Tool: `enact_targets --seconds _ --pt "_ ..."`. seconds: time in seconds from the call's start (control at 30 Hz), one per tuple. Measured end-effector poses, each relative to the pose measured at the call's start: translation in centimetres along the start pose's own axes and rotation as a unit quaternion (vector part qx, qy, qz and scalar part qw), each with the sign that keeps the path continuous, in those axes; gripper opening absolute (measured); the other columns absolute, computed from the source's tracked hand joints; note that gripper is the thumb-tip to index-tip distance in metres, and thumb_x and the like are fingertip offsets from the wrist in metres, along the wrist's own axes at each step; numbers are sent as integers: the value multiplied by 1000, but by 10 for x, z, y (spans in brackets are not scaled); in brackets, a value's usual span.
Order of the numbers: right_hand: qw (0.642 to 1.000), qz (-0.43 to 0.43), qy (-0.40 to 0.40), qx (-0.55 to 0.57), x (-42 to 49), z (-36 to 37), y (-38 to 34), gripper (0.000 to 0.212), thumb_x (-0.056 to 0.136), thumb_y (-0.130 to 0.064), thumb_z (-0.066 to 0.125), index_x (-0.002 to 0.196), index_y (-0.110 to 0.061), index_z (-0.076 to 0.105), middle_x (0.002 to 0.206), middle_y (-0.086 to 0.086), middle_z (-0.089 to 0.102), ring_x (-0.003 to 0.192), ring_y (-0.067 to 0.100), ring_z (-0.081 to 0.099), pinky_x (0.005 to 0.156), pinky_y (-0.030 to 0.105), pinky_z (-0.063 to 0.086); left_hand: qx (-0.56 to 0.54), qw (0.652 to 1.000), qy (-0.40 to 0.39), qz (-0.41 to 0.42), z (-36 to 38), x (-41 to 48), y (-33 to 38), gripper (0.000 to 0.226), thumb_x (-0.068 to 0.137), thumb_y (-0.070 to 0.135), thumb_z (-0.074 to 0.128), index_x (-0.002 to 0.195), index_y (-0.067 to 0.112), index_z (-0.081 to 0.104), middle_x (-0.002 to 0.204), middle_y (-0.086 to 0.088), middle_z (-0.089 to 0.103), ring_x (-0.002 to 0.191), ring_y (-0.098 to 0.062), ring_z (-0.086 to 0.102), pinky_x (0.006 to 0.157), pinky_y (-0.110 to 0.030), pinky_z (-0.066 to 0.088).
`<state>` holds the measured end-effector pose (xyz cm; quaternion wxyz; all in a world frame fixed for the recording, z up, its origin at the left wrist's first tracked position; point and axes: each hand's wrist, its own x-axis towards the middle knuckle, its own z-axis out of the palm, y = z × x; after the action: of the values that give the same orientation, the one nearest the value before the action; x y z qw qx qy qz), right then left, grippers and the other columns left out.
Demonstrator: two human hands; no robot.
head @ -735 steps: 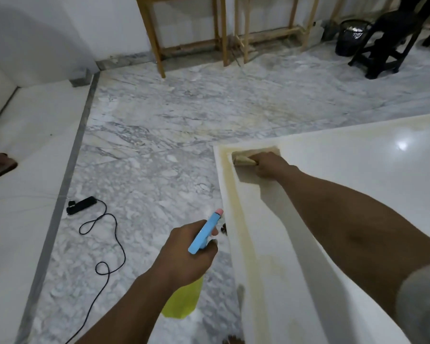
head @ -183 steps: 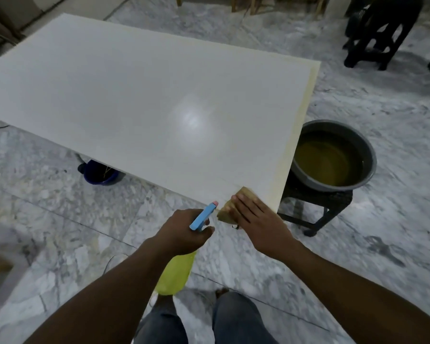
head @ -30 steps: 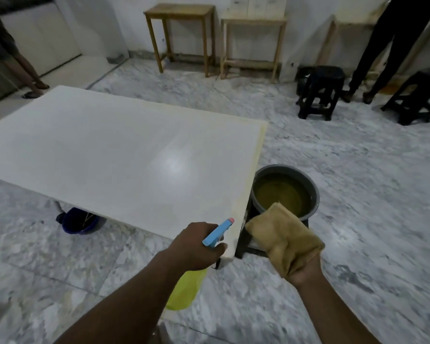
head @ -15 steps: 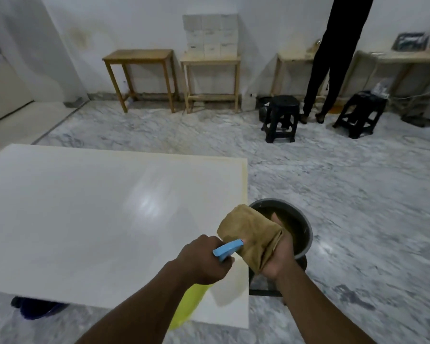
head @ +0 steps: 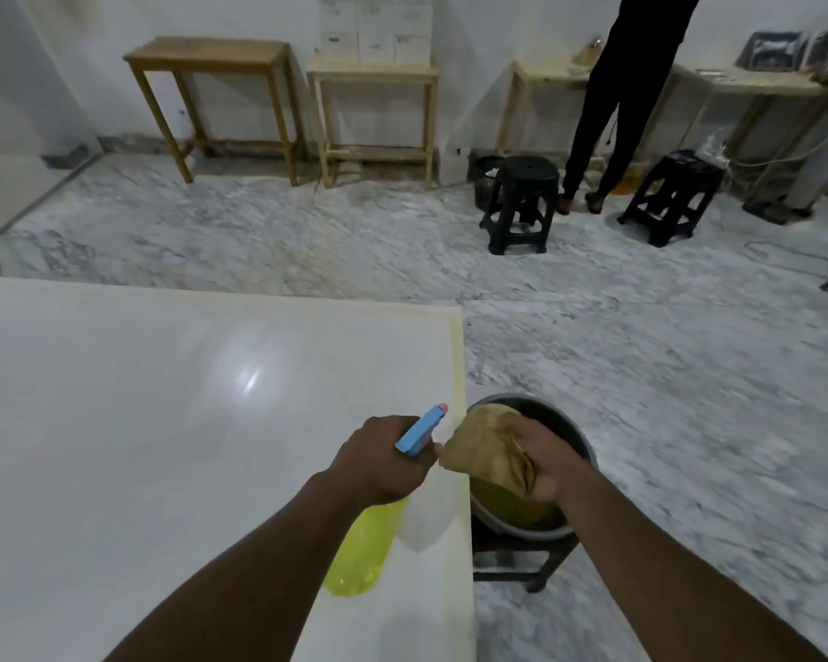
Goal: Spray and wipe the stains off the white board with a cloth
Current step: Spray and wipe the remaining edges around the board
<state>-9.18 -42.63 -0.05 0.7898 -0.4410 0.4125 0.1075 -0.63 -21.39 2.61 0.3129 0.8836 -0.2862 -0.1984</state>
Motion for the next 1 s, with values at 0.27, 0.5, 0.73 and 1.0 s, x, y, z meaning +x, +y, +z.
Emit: enact_targets --seconds 0.27,0.5,0.73,1.0 --pt "843 -207 90 -489 205 26 -154 50 90 -17 49 139 -13 47 121 12 61 97 28 58 74 32 45 -13 996 65 -51 1 103 -17 28 92 43 58 75 21 53 66 2 60 61 -21 58 61 -38 51" --pt "732 -232 42 -639 343 50 -180 71 90 -36 48 153 -12 24 155 15 31 145 38 26 115 47 31 -10 995 76 -67 10 152 -33 25 87 51 54 76 29 53 69 5 63 61 -17 58 60 -33 52" --pt "636 -304 127 -698 370 48 -119 78 94 -58 24 158 -15 8 167 8 -3 153 28 -10 122 55 -3 -23 992 71 -101 21 156 -45 25 86 48 57 77 25 57 69 2 64 62 -20 60 63 -43 54" --pt "631 -309 125 -700 329 37 -73 80 89 -53 19 158 -16 2 166 8 -9 153 26 -14 123 50 -5 -18 993 67 -92 18 139 -44 24 87 45 58 76 24 55 66 2 62 58 -17 54 62 -38 52"
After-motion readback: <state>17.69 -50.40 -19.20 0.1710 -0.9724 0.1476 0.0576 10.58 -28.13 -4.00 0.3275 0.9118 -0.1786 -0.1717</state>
